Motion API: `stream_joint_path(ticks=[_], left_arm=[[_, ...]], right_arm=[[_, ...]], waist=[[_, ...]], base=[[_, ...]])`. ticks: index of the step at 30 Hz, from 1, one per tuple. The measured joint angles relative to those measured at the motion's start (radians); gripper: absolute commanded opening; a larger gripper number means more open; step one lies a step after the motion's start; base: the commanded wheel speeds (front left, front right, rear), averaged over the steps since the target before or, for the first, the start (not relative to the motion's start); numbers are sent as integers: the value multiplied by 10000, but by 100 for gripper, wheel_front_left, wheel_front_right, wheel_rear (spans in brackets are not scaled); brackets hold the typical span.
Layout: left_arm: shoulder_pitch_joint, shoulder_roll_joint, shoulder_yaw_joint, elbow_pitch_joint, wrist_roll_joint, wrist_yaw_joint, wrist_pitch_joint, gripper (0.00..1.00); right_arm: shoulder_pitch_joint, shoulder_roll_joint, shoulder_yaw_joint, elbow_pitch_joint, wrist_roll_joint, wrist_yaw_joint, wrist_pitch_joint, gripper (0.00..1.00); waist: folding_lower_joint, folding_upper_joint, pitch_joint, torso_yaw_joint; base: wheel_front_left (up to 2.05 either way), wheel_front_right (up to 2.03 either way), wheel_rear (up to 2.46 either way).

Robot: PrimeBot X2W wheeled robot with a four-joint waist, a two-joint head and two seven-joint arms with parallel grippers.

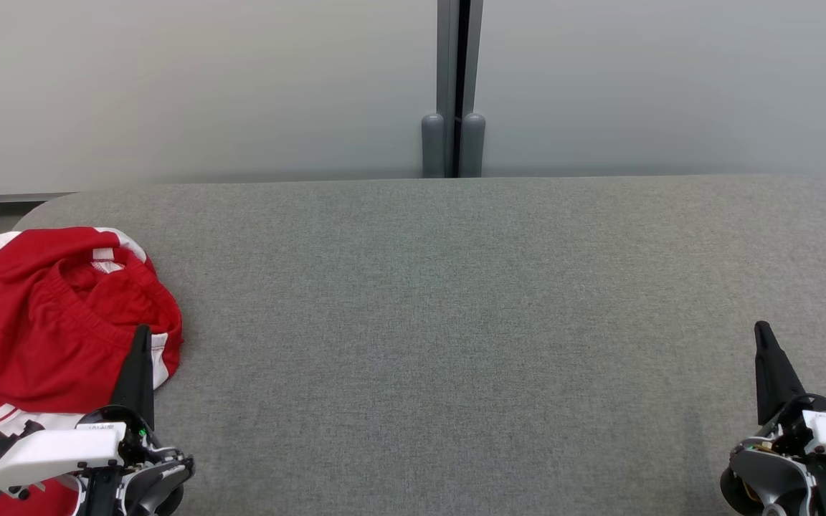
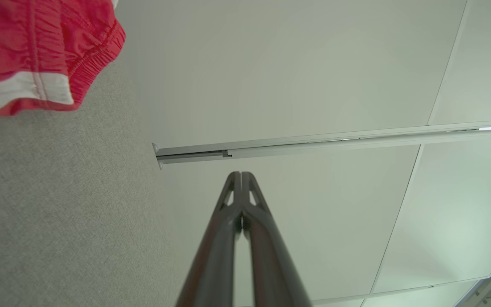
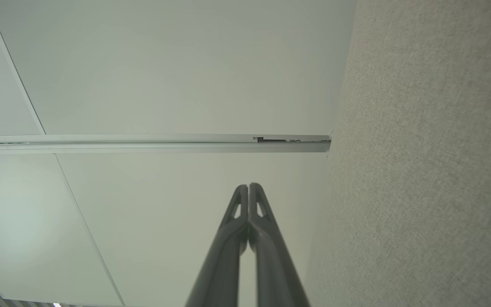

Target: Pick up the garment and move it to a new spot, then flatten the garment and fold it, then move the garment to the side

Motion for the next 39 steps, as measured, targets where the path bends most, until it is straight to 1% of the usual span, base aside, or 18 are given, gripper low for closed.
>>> stream_joint_path(ticks=[39], left_arm=[[0,0,0,0,0,0,0,0]], right_arm=[[0,0,0,2,0,0,0,0]], waist=[[0,0,0,0]], base=[[0,0,0]])
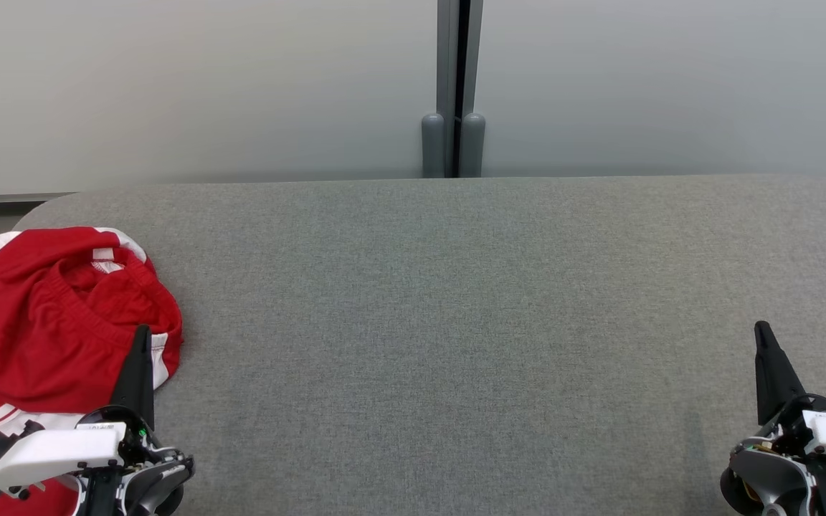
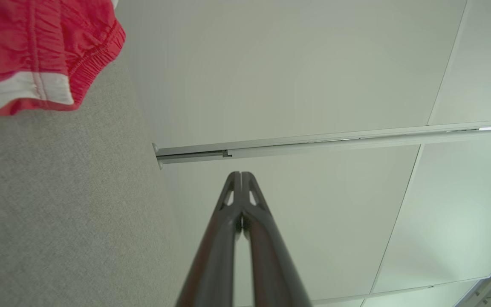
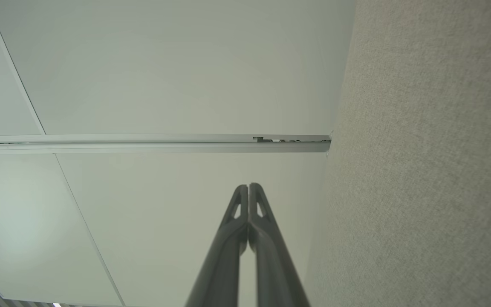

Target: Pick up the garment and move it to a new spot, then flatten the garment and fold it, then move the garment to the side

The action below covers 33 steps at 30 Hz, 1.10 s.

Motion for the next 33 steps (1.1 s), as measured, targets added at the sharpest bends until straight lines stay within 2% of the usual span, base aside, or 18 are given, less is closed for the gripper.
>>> stream_joint_path(ticks=[20,21,27,33], left_arm=[[0,0,0,0,0,0,0,0],[0,0,0,0,0,0,0,100],[648,-222,-65,523,0,15,-21,100],[704,-226,-337,353,130,23,-332,100]], right_arm=[[0,0,-2,0,0,0,0,0],[0,0,-2,0,0,0,0,100],[561,176,29,529,17,-2,-10,100],[613,173,357,460,-125,-2,-288,100]], waist=[[0,0,0,0],[0,0,0,0],[0,0,7,-1],[0,0,11,-2]], base=[[0,0,0],[0,0,0],[0,0,0],[0,0,0]])
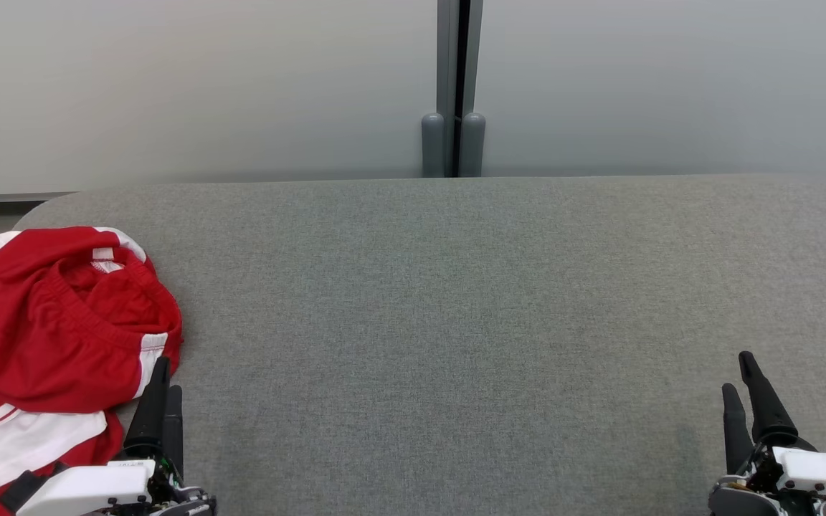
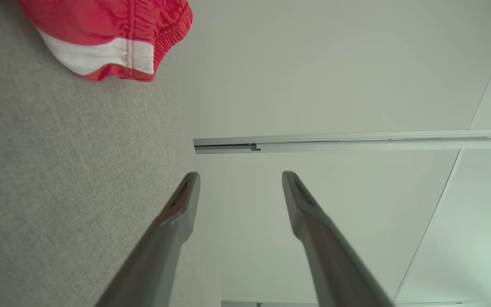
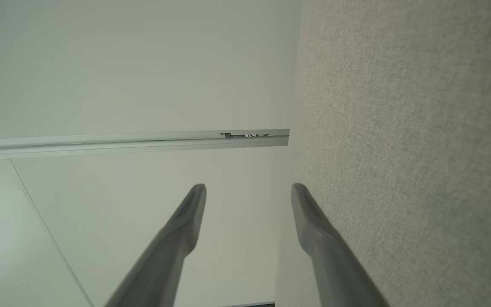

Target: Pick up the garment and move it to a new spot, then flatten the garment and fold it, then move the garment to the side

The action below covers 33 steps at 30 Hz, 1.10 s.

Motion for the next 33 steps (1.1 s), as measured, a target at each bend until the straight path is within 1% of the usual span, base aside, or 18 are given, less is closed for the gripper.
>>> stream_joint_path(ticks=[2,6,13,17,23,33], left_arm=[[0,6,-69,-71,153,0,-111,100],[1,12,-79,-192,892,0,-297,100],[34,31,-196,-575,2901,0,-598,100],[76,36,-359,-842,4048,4,-754,100],[175,52,-650,-1181,5528,293,-997,100],[278,151,-1145,-1549,7246,708,-1356,100]], right_arm=[[-1,-36,151,-27,-205,0,-117,100],[-23,-63,253,-52,-965,0,-305,100],[-25,-56,330,-234,-2984,0,-610,100],[-23,-56,573,-422,-4211,0,-784,100],[4,-54,970,-688,-5609,0,-1011,100],[36,-61,1434,-966,-7310,2,-1388,100]], waist=[[0,0,2,1],[0,0,7,2],[0,0,14,11],[0,0,3,21],[0,0,-21,23],[0,0,-9,36]], base=[[0,0,0],[0,0,0],[0,0,0],[0,0,0],[0,0,0],[0,0,0]])
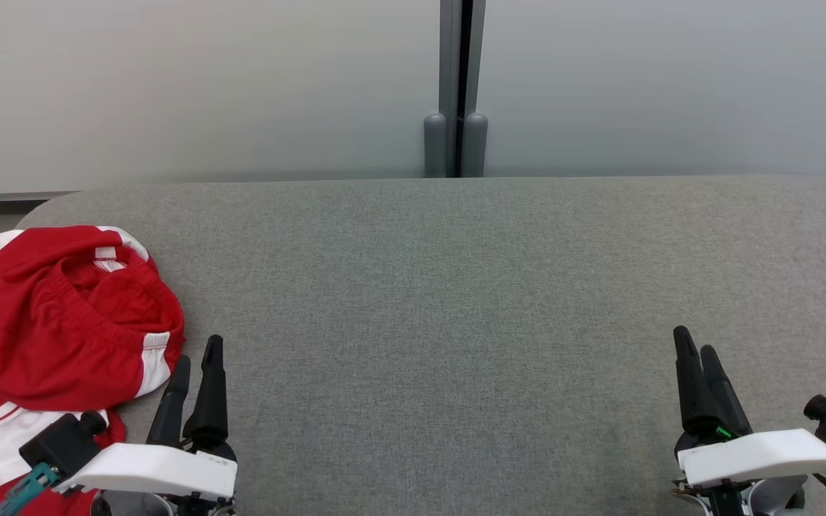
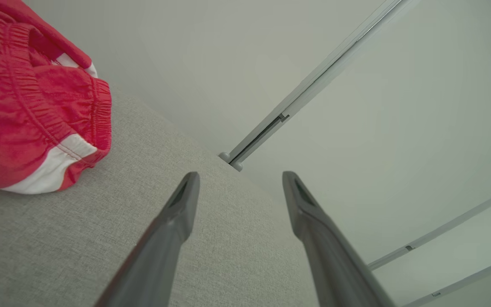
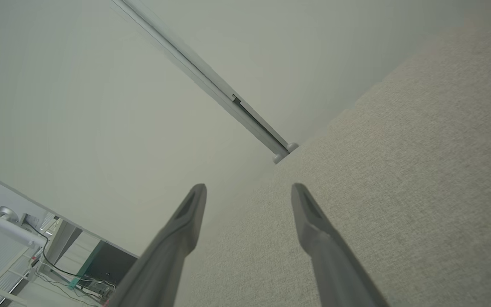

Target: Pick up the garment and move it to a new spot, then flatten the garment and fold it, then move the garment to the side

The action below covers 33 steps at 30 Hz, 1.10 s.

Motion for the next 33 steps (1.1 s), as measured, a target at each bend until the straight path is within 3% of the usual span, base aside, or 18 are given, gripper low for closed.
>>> stream_joint_path(ticks=[11,33], left_arm=[[3,174,-489,-441,1490,502,-353,100],[24,276,-1166,-757,3770,665,-957,100]], right_arm=[[0,-8,299,-261,-1559,0,-355,100],[40,-77,886,-671,-4021,0,-949,100]], waist=[[0,0,116,27],[0,0,143,59]], base=[[0,0,0],[0,0,0]])
